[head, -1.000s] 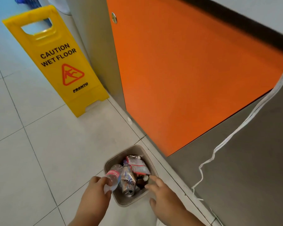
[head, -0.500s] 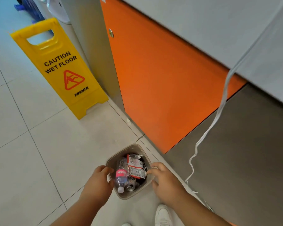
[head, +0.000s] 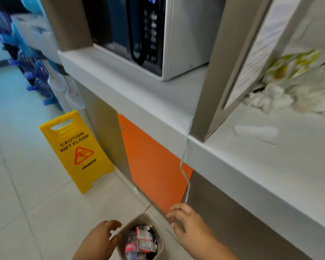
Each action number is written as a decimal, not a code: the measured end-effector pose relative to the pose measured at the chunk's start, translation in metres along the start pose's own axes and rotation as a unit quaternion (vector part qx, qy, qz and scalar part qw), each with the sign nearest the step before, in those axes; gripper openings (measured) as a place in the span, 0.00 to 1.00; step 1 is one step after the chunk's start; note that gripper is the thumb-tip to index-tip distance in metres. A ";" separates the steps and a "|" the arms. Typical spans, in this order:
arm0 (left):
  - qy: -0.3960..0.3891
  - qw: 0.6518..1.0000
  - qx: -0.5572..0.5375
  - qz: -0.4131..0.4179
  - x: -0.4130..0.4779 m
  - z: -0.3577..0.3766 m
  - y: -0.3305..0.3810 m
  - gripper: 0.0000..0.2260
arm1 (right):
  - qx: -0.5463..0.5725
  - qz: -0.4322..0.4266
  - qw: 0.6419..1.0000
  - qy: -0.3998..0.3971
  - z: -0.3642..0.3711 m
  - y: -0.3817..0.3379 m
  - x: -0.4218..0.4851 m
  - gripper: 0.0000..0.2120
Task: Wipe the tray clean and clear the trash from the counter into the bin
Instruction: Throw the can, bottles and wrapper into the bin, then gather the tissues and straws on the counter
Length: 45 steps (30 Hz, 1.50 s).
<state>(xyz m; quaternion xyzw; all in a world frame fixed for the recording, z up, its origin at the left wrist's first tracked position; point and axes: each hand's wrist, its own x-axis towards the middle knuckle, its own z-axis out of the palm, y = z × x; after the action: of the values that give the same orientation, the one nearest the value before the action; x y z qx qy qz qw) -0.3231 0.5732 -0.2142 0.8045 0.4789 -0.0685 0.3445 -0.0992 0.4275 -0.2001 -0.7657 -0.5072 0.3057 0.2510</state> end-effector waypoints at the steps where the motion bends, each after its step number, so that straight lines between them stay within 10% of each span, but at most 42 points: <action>1: 0.006 1.000 -0.002 0.013 -0.006 -0.009 0.009 0.13 | -0.003 -0.009 1.000 0.016 -0.013 -0.007 -0.007 0.11; 19: 0.081 0.941 -0.051 0.324 -0.037 -0.102 0.254 0.11 | 0.006 -0.032 0.947 0.319 -0.226 -0.041 -0.121 0.13; 45: 0.063 0.929 -0.032 0.364 0.017 0.000 0.493 0.09 | -0.251 0.248 0.876 0.329 -0.457 0.181 -0.129 0.24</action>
<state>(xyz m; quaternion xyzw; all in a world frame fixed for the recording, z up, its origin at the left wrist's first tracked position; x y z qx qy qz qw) 0.0887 0.4353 0.0192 0.9147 0.1763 0.1274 0.3405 0.3056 0.2083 0.0157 -0.9601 -0.2483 -0.0493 0.1189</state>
